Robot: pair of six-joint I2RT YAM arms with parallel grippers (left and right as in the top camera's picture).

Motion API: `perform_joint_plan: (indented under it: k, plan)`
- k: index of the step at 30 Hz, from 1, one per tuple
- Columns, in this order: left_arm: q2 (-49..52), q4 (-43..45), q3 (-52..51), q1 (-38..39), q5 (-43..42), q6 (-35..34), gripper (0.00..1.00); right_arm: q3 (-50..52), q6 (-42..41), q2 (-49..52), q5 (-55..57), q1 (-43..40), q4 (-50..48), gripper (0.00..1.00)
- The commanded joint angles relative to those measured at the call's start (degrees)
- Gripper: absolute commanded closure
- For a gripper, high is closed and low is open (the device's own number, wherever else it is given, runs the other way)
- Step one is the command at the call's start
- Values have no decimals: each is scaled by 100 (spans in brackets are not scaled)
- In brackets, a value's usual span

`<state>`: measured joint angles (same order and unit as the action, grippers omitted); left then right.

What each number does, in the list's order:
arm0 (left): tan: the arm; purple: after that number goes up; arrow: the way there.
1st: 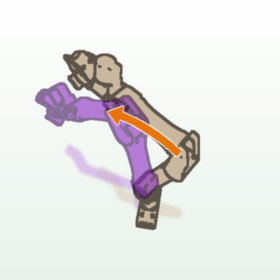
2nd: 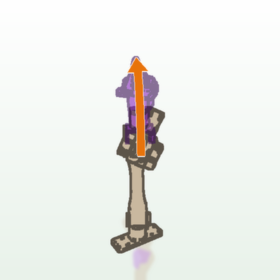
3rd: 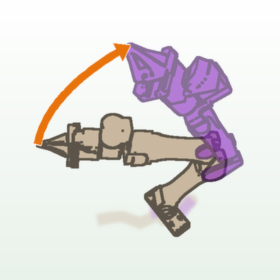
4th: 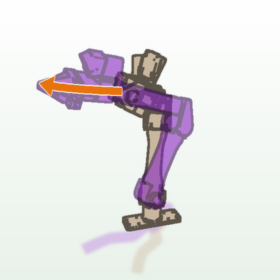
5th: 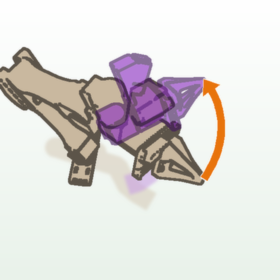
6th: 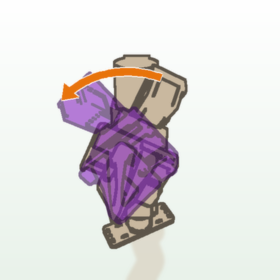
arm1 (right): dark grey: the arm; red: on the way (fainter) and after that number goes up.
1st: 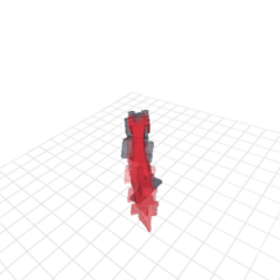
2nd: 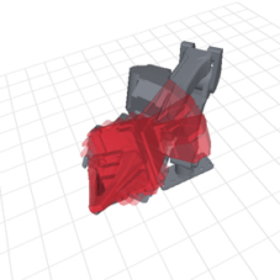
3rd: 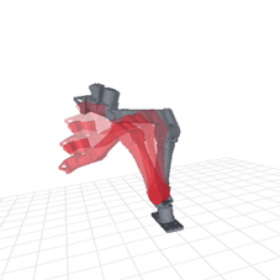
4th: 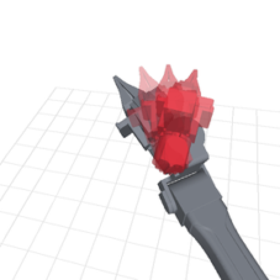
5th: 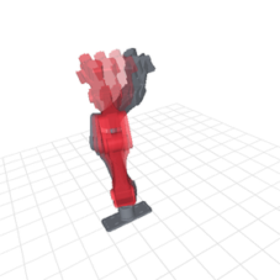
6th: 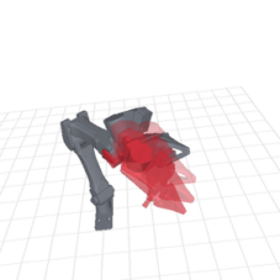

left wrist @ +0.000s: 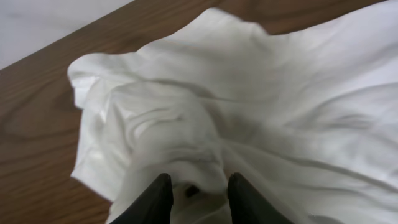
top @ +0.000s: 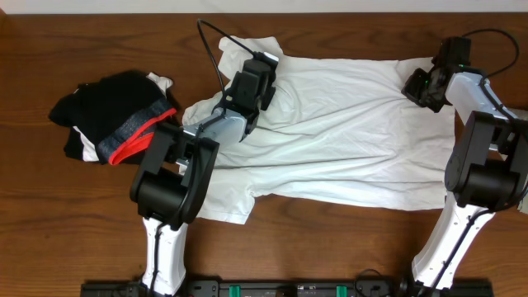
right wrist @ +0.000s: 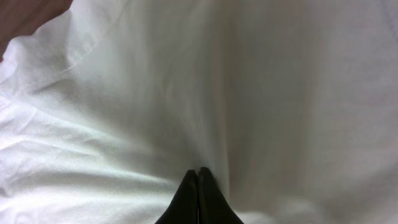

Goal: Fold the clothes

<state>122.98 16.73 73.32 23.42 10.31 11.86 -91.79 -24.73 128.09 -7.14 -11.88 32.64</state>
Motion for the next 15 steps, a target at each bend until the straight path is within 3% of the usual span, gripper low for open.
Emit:
perform_joint_plan:
  k: [1,5,7,11,15]
  plan:
    - [52,-33,76,-212,131,28,69,299,103,380,109,28,275,98]
    - [52,-120,76,-363,131,17,81,299,103,380,105,28,295,98]
    - [39,-223,85,-428,254,-4,94,299,103,380,105,28,319,98]
    - [-120,-448,98,-564,833,-13,94,299,105,380,107,28,363,98]
    - [-348,-560,98,-752,903,-24,94,299,125,380,109,28,363,98]
